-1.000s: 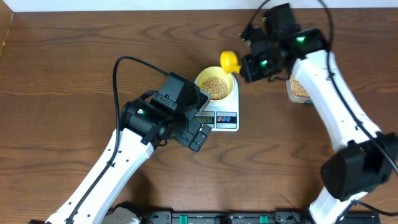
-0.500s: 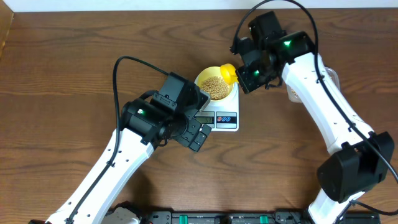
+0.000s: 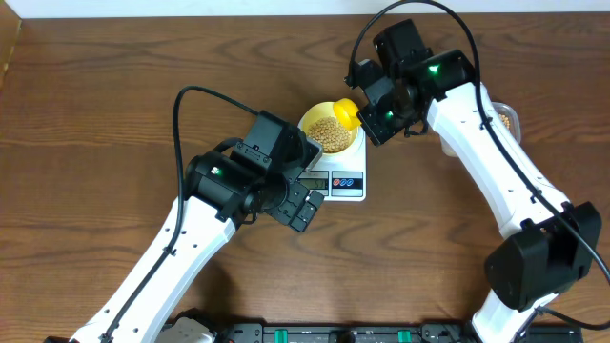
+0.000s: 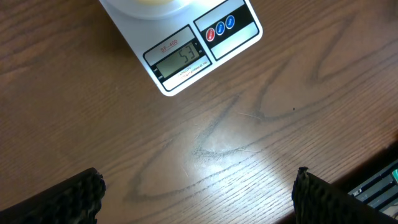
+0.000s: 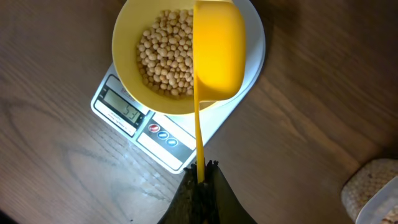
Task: Scoop item into bowl and weigh 50g on scale
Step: 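Tilt the scoop with the right gripper to pour soybeans into the bowl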
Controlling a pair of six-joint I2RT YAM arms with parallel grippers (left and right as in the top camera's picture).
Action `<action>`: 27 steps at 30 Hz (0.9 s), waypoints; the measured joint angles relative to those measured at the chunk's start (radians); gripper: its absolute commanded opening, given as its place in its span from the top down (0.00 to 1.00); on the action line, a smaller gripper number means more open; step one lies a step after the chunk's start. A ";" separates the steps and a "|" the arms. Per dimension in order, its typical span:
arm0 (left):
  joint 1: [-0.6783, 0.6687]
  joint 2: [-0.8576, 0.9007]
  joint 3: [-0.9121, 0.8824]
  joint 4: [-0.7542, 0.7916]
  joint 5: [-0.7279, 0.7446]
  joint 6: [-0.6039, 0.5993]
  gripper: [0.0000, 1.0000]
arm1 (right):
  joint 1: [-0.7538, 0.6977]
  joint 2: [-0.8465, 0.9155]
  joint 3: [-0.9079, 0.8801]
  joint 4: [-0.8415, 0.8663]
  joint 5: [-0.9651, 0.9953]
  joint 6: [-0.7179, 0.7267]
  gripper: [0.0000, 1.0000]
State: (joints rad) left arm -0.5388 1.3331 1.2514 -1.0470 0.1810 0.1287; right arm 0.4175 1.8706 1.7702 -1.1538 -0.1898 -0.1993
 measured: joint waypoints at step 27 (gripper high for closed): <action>0.000 0.000 0.000 0.000 0.000 0.000 0.01 | 0.019 0.000 0.000 0.023 -0.005 -0.048 0.99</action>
State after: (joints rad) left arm -0.5388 1.3331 1.2514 -1.0470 0.1810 0.1287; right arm 0.4362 1.8709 1.7702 -1.1305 -0.1951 -0.2478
